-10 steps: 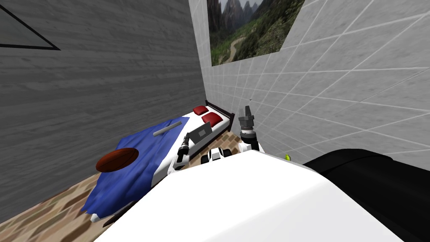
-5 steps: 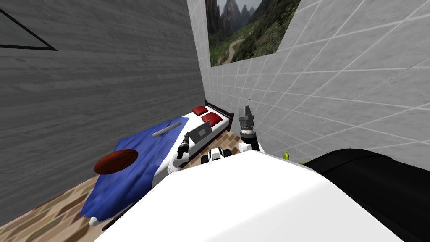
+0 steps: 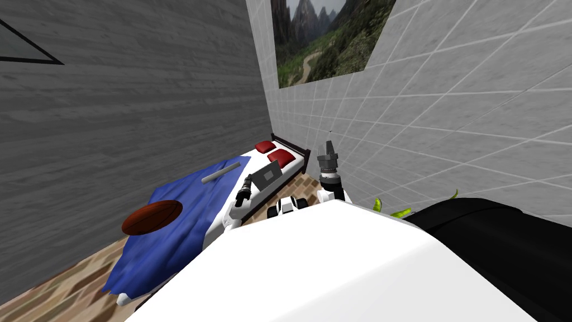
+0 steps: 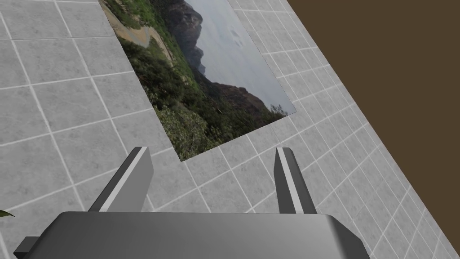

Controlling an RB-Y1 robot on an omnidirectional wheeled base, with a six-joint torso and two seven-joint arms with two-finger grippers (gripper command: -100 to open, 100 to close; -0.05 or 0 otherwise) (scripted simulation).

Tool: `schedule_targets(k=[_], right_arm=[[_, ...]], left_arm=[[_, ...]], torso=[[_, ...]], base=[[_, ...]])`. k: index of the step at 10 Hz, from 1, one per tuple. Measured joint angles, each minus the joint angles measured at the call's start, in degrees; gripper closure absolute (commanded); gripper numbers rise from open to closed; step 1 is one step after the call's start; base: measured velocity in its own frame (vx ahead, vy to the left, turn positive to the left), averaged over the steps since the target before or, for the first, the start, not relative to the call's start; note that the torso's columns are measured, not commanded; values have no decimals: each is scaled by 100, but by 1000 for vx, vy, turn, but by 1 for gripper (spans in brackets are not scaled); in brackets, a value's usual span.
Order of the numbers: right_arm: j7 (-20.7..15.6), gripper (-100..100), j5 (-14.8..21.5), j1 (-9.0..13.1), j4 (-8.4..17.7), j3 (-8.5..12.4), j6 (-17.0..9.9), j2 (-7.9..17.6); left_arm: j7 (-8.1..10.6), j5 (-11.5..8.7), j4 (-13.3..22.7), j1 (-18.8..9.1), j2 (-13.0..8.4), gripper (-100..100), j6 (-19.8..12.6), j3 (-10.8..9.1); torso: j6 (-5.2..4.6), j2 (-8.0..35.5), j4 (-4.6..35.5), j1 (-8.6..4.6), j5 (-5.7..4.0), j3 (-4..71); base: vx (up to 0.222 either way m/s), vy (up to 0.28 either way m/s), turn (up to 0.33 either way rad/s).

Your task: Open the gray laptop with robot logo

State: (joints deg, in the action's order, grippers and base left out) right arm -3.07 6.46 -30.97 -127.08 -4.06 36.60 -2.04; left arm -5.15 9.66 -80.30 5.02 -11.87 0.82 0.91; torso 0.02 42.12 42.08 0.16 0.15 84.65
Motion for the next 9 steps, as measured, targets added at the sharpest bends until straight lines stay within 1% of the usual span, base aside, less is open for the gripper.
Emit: schedule_targets(k=[1, 3, 4, 5, 7, 9], right_arm=[[0, 0, 0, 0, 0, 0, 0, 0], [0, 0, 0, 0, 0, 0, 0, 0], [0, 0, 0, 0, 0, 0, 0, 0], [0, 0, 0, 0, 0, 0, 0, 0], [0, 0, 0, 0, 0, 0, 0, 0], [0, 0, 0, 0, 0, 0, 0, 0]], left_arm=[[21, -3, -23, -35, -2, 100, -141, 8], [153, -36, -56, -147, -77, 100, -435, 51], [178, -46, -66, -190, -90, 100, -569, 61], [247, -58, -72, -261, -123, 100, -718, 82], [333, -93, -169, -315, -177, 100, -1036, 127], [463, -116, -175, -436, -234, 100, -1339, 160]], torso=[[6, -4, -7, -3, 1, 3], [1, 3, 0, -3, -1, 0], [8, 2, -5, -5, -1, 0], [-4, 5, 3, -4, -2, -1], [9, 5, -1, -6, -4, -2], [2, 5, 0, -2, -1, -2]], base=[[-21, 27, -57], [-13, 25, -34], [-21, 28, -65], [-24, 34, -46], [-15, 22, -30], [-12, 27, -37]])
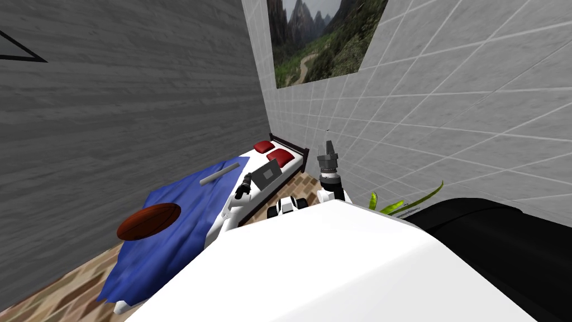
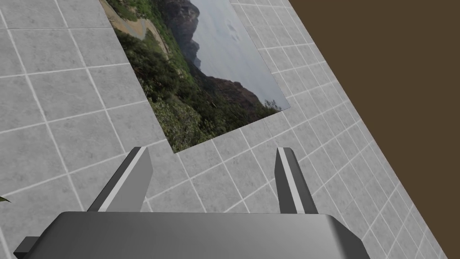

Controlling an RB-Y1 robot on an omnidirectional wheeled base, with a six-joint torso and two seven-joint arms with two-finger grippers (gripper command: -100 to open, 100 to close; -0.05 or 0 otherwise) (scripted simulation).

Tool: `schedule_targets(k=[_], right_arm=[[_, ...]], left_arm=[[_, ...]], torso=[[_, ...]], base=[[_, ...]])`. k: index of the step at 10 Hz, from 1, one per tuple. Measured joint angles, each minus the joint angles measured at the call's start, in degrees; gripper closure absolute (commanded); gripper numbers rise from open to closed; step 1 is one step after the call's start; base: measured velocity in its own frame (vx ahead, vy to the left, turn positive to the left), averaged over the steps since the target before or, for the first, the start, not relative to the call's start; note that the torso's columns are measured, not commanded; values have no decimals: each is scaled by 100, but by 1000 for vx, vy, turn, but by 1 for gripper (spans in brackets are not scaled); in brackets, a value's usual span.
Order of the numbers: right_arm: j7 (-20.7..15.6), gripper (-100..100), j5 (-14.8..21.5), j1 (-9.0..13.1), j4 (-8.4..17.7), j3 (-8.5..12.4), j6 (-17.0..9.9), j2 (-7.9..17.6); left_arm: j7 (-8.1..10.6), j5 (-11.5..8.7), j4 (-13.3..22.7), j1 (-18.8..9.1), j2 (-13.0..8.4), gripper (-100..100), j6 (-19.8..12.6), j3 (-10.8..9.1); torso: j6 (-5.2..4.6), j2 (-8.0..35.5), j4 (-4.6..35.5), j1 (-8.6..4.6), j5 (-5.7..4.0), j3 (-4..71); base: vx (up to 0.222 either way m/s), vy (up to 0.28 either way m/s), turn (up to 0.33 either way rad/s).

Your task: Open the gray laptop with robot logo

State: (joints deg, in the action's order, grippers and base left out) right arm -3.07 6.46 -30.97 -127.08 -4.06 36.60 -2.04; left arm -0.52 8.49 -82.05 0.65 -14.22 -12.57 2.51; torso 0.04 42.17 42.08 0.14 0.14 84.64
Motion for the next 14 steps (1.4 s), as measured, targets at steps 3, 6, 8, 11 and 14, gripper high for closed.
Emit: schedule_targets(k=[3, 6, 8, 11, 14], right_arm=[[0, 0, 0, 0, 0, 0, 0, 0], [0, 0, 0, -1, 0, 0, 0, 0], [0, 0, 0, -1, 0, 0, 0, 0], [0, 0, 0, -1, 0, 0, 0, 1], [0, 0, 0, -1, 0, 0, 0, 0]], left_arm=[[50, -52, -33, -58, -3, 100, -224, 20], [128, -172, -83, -127, 23, 100, -581, 86], [186, -257, -82, -191, 33, 100, -815, 111], [271, -377, -184, -244, 73, 100, -1260, 164], [350, -535, -199, -325, 66, 100, -1630, 227]], torso=[[-11, -12, 5, 6, -1, 5], [-1, -24, 0, 8, -1, 11], [-1, -15, -5, 4, 2, 7], [-8, 0, -5, -6, 3, 0], [3, 2, -6, -5, 1, -1]], base=[[13, 38, -34], [28, 70, -55], [33, 77, -53], [33, 70, -46], [28, 68, -56]])
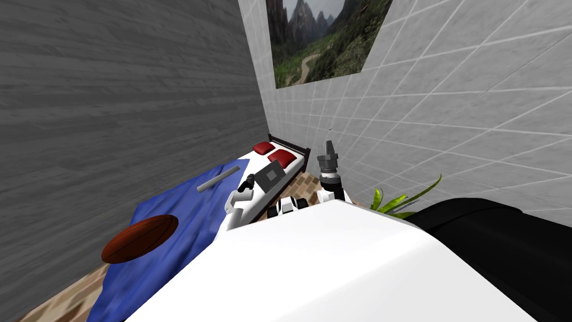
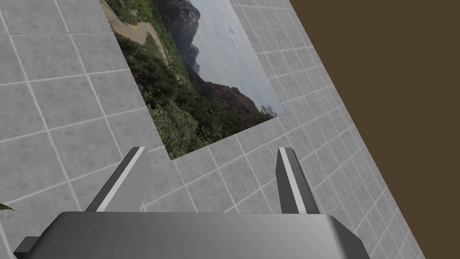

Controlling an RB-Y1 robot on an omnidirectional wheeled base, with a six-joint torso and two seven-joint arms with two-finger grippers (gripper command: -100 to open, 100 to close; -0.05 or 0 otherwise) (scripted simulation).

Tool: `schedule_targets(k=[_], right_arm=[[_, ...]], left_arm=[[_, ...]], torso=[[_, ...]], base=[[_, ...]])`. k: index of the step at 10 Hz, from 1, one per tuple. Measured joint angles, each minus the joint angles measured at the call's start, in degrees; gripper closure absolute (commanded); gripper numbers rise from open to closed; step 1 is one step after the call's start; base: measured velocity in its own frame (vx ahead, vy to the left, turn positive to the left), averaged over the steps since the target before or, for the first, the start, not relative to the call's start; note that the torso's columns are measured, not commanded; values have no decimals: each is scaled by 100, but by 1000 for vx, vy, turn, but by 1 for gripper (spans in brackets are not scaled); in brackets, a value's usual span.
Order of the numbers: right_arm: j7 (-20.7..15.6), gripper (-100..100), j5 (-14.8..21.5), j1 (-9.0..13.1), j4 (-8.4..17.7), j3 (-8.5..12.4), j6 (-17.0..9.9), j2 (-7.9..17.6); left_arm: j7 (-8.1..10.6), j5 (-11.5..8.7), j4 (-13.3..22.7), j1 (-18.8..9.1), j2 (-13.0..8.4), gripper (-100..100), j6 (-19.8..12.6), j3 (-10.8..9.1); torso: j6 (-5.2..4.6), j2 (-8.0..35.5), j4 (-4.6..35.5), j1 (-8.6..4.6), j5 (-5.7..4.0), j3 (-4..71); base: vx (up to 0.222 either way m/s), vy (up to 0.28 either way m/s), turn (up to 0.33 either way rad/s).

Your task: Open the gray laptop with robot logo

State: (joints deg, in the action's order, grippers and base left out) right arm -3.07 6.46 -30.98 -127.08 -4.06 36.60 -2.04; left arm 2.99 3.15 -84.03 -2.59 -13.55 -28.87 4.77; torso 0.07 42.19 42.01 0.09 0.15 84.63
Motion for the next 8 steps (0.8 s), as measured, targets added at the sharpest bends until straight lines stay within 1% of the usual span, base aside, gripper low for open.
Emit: schedule_targets(k=[1, 2, 3, 4, 5, 7, 8], right_arm=[[0, 0, 0, 0, 0, 0, 0, 0], [0, 0, 0, 0, 0, 0, 0, 0], [0, 0, 0, 0, 0, 0, 0, 0], [0, 0, 0, 0, 0, 0, 0, 0], [0, 0, 0, 0, 0, 0, 0, 0], [0, 0, 0, 0, 0, 0, 0, 0], [0, 0, 0, 0, 0, 0, 0, 0]], left_arm=[[30, -50, -54, 2, 5, 100, -146, 20], [54, -58, -59, -29, 35, 100, -272, 31], [87, -123, -23, -82, 38, 100, -387, 52], [113, -118, -89, -81, 77, 100, -546, 70], [145, -173, -109, -118, 87, 100, -725, 93], [200, -262, -203, -110, 94, 100, -984, 132], [223, -314, -129, -189, 95, 100, -1092, 145]], torso=[[-4, 3, -1, -2, 2, -1], [-3, 4, -4, -3, 2, -1], [-4, 2, -6, 5, 5, 0], [-1, 2, -5, -1, 3, 1], [-8, -5, -3, -3, 2, 4], [-7, 0, -11, 0, 6, 2], [-3, -6, -13, 1, 5, 4]], base=[[21, 64, -31], [16, 82, -59], [20, 73, -38], [33, 73, -56], [27, 63, -51], [17, 70, -43], [8, 25, -10]])
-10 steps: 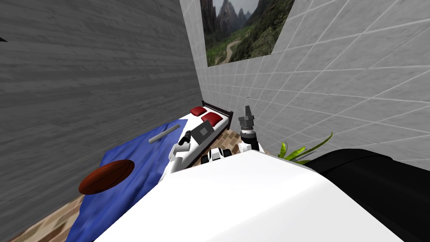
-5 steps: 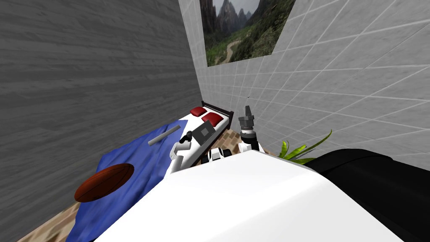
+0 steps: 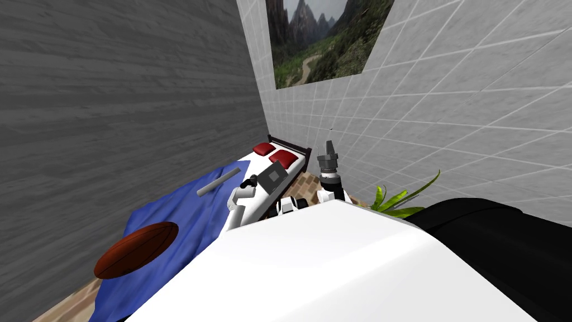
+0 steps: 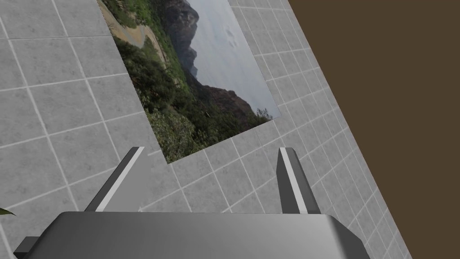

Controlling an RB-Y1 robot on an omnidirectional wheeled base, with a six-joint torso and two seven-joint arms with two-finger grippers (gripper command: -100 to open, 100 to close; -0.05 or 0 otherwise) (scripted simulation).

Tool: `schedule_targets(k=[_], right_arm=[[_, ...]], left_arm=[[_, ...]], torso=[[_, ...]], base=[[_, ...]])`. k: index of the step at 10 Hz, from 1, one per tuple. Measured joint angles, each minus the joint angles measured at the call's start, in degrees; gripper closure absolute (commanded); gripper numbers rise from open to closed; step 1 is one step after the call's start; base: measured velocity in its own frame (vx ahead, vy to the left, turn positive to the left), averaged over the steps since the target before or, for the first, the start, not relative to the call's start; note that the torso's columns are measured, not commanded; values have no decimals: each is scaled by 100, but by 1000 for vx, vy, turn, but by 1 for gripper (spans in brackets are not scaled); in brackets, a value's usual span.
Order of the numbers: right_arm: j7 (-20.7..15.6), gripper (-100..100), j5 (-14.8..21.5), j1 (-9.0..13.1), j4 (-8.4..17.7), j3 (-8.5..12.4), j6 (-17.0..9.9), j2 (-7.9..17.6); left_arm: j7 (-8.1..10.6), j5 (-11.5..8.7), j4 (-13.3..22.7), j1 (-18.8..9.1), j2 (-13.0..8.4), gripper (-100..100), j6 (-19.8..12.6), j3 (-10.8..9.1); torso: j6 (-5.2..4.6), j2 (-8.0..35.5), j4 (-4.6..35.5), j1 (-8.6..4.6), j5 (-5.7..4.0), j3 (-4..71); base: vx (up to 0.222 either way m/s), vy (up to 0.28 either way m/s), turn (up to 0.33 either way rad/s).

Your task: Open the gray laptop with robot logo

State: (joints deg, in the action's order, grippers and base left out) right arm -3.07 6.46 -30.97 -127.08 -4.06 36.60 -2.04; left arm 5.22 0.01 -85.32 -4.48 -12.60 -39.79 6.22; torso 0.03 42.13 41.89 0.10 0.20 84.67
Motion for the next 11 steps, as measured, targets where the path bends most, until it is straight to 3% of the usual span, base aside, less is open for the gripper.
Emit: schedule_targets(k=[3, 5, 8, 9, 10, 11], right_arm=[[0, 0, 0, 0, 0, 1, 0, 1], [0, 0, 0, -2, 0, 1, 0, 1], [0, 0, 0, -1, 0, 1, 0, 1], [0, 0, 0, 1, 0, -1, 0, -1], [0, 0, 0, 0, 0, -1, 0, -1], [0, 0, 0, 0, 0, -1, 0, -1]], left_arm=[[80, -156, 201, -121, 159, 100, -223, 13], [100, -319, 27, 27, 195, 100, -454, 56], [166, -459, 208, -13, 315, 100, -667, 66], [171, -610, 231, -4, 315, 100, -795, 66], [186, -722, 345, -58, 335, -100, -908, 46], [208, -743, 220, -62, 308, -100, -1038, 50]], torso=[[-14, -36, -6, 30, 13, 16], [3, -28, -2, -4, -6, 15], [-13, 12, 9, 0, 2, -8], [-16, 9, 17, 16, -8, -27], [-21, -5, 18, 33, -8, -29], [-11, -4, 29, 20, -13, -18]], base=[[71, 136, -57], [89, 72, -12], [50, 88, -71], [-3, 35, -92], [-2, -6, 3], [2, -16, 31]])
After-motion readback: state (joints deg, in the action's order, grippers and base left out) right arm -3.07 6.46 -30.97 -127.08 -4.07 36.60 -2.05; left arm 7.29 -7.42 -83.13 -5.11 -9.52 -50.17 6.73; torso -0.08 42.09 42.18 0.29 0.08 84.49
